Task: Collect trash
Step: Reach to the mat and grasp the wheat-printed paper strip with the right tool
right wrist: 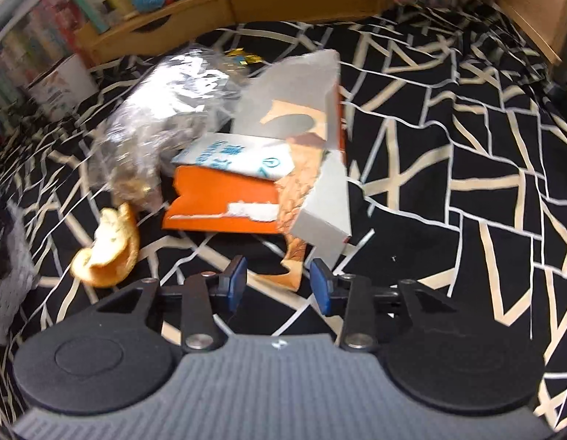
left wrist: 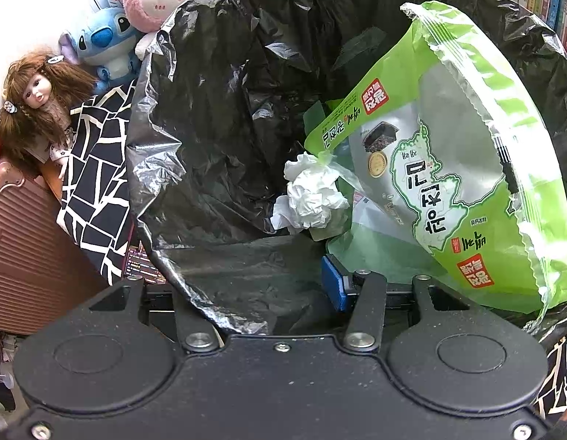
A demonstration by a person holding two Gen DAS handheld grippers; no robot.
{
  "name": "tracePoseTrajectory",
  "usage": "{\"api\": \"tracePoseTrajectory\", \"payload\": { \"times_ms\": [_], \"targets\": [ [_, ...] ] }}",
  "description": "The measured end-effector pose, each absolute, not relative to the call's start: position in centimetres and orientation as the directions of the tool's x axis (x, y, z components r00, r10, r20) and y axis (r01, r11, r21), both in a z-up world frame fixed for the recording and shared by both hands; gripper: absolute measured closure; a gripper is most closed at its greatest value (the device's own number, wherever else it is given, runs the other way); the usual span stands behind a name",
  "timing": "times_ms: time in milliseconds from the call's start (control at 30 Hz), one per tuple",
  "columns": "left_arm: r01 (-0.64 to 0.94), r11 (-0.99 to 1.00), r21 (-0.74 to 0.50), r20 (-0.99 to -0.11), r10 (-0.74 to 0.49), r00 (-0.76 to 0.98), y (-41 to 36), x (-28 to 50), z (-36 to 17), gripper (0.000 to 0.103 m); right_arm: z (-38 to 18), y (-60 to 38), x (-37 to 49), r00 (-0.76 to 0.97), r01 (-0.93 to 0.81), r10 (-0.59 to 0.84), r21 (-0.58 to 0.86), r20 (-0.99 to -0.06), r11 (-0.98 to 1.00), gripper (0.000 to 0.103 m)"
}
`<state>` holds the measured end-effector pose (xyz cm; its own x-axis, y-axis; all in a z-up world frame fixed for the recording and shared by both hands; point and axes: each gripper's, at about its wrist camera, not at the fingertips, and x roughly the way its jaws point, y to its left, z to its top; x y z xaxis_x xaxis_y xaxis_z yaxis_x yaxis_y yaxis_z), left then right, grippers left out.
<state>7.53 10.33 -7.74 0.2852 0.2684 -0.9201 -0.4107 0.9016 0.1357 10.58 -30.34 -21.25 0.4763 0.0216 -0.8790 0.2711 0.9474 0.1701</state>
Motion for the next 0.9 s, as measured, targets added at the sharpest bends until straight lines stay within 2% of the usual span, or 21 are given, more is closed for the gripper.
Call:
{"api": "tracePoseTrajectory", "payload": {
  "times_ms": [100, 200, 233, 300, 567, 700, 767, 800, 833, 867, 900],
  "targets": [
    [-0.41, 0.902, 0.136, -0.92, 0.269, 0.286, 10.3, 7.6, -7.8, 0.055, -21.6, -31.0, 11.1, 0.478, 0.318, 0.014, 0.188, -0.878, 0.929, 0.047],
    [-0.41, 0.902, 0.136, -0.92, 0.269, 0.286, 10.3, 7.6, -7.8, 0.055, -21.8, -31.0, 11.5, 0.465, 0.311, 0.016, 0.18, -0.885, 0.933, 0.067],
    [-0.411, 0.902, 0.137, -0.92, 0.269, 0.286, 10.3, 7.6, -7.8, 0.055, -21.8, -31.0, 11.4, 0.463, 0.301, 0.017, 0.175, -0.886, 0.937, 0.077],
    [-0.412, 0.901, 0.136, -0.919, 0.27, 0.286, 10.3, 7.6, -7.8, 0.055, -21.7, -31.0, 11.1, 0.456, 0.276, 0.046, 0.19, -0.889, 0.942, 0.087],
    [-0.414, 0.9, 0.135, -0.92, 0.269, 0.286, 10.3, 7.6, -7.8, 0.055, -21.0, -30.2, 8.4, 0.447, 0.201, 0.098, 0.207, -0.889, 0.957, 0.089],
    [-0.413, 0.901, 0.134, -0.92, 0.268, 0.287, 10.3, 7.7, -7.8, 0.055, -20.8, -29.0, 6.9, 0.415, 0.103, 0.134, 0.193, -0.9, 0.976, 0.089],
    [-0.413, 0.901, 0.134, -0.919, 0.269, 0.287, 10.3, 7.7, -7.8, 0.055, -21.0, -28.5, 6.4, 0.362, 0.031, 0.169, 0.193, -0.917, 0.981, 0.085],
    [-0.414, 0.9, 0.134, -0.919, 0.269, 0.287, 10.3, 7.7, -7.8, 0.055, -21.1, -28.3, 6.2, 0.346, 0.011, 0.172, 0.187, -0.923, 0.982, 0.078],
    [-0.414, 0.901, 0.134, -0.919, 0.269, 0.287, 10.3, 7.7, -7.8, 0.055, -20.9, -28.2, 6.0, 0.353, 0.007, 0.158, 0.171, -0.922, 0.985, 0.064],
    [-0.414, 0.9, 0.134, -0.919, 0.269, 0.287, 10.3, 7.7, -7.8, 0.055, -20.7, -28.1, 5.8, 0.369, 0.007, 0.13, 0.143, -0.92, 0.99, 0.057],
    [-0.414, 0.9, 0.134, -0.919, 0.269, 0.287, 10.3, 7.7, -7.8, 0.055, -20.5, -28.0, 5.8, 0.387, 0.014, 0.106, 0.121, -0.916, 0.993, 0.044]
  ]
}}
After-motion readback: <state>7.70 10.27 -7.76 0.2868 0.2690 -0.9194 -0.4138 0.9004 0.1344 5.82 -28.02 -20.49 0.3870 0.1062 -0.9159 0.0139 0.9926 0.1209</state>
